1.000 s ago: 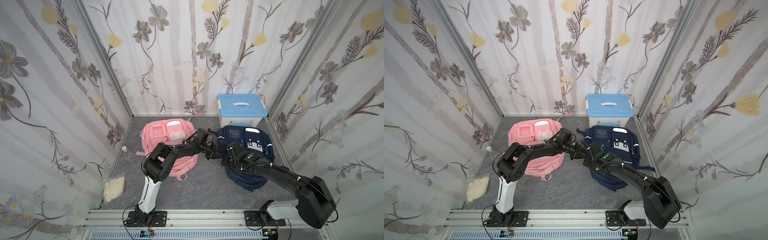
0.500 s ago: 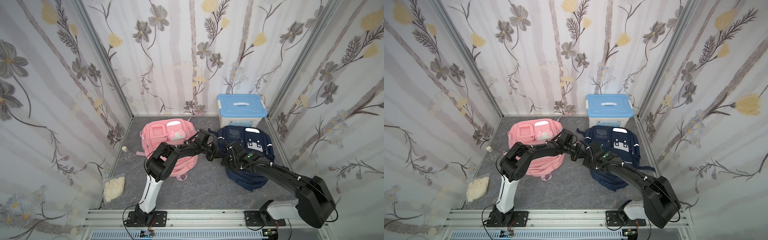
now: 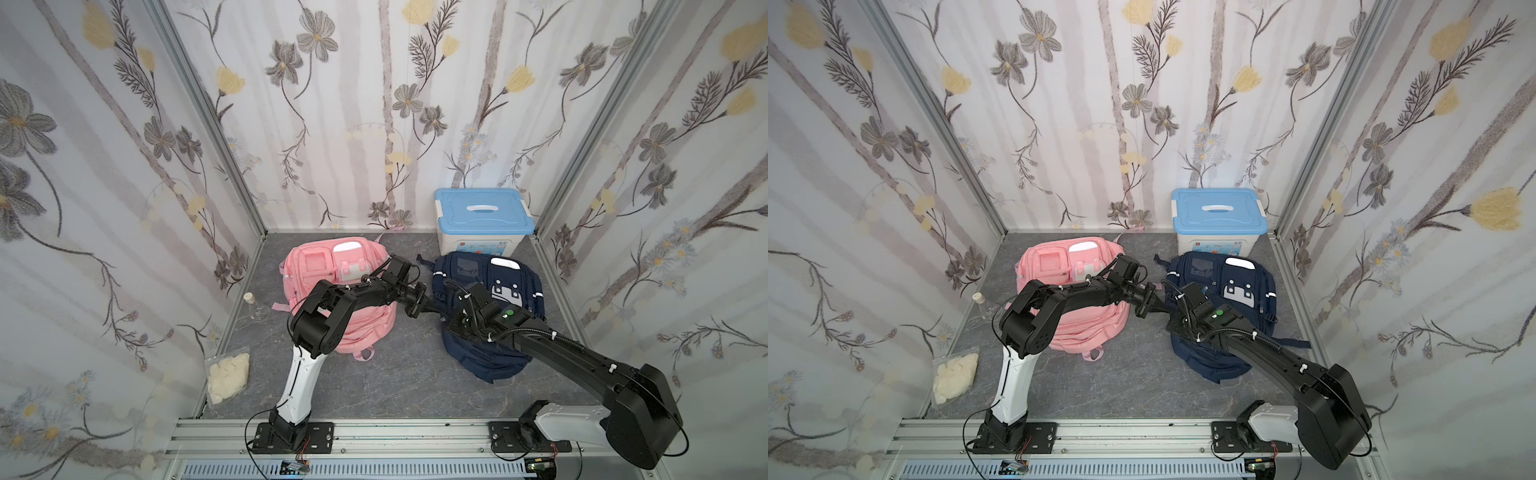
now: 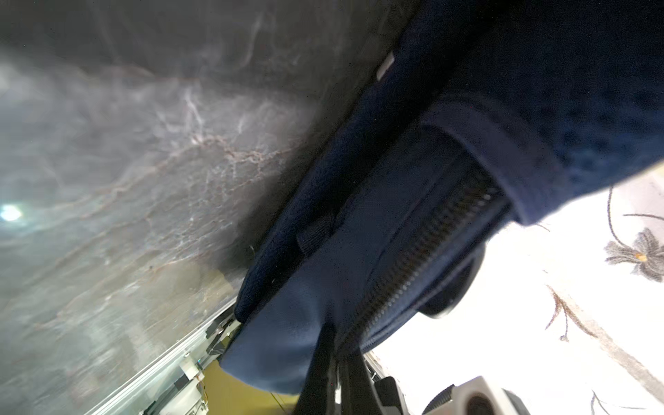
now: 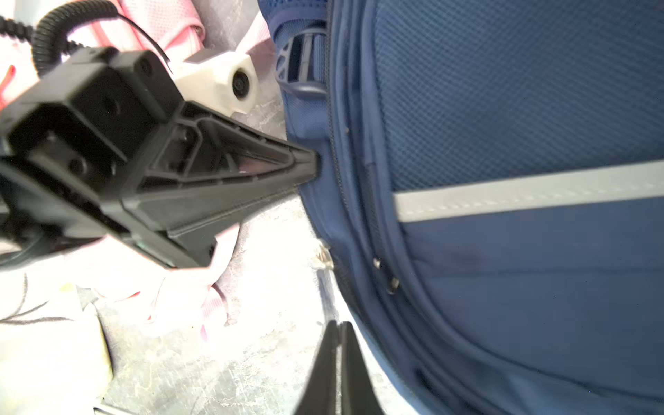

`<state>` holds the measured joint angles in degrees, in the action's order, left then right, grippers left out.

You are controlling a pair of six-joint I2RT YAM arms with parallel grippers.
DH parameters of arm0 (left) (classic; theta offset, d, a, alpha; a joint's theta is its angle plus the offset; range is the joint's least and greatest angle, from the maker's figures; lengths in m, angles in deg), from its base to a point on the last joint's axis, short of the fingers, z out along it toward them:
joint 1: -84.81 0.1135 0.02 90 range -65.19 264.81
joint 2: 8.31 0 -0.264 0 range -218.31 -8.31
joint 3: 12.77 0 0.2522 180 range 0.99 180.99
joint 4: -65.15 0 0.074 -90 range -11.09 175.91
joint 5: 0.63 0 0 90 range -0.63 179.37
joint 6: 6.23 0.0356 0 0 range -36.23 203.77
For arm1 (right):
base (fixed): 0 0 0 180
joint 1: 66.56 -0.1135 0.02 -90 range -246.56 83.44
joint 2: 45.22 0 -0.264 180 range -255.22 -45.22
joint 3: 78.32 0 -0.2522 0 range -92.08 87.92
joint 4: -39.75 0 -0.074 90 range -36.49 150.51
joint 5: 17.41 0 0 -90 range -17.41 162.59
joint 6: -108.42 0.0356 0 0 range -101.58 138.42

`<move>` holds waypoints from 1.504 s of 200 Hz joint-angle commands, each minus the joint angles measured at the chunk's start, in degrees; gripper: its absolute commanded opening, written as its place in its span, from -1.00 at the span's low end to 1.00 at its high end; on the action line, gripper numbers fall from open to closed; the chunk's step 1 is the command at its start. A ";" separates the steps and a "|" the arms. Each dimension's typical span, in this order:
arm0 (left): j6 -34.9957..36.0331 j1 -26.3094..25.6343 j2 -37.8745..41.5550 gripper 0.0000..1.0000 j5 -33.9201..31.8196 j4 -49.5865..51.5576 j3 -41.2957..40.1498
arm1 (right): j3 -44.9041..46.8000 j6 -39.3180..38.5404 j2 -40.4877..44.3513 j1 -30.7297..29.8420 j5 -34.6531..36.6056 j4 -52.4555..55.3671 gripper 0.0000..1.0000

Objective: Zip up the backpack
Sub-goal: Zip the zipper on the backpack.

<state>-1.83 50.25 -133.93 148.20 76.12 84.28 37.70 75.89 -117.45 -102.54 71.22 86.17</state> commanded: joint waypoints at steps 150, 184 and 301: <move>-9.63 -0.19 1.93 -1.00 -6.80 -11.46 0.39 | -4.45 1.79 0.10 -2.88 0.60 1.44 0.00; -11.97 -0.94 2.41 -1.00 -7.44 -13.44 -0.78 | -4.96 5.28 -0.41 -5.23 2.07 -2.82 -0.01; -30.82 -5.69 5.15 -1.00 -11.84 -29.47 -2.27 | 12.68 5.16 7.10 -18.65 32.05 -24.33 0.00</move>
<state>-26.42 44.69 -130.37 137.36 51.66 82.11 48.02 82.91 -112.18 -120.62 93.34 67.09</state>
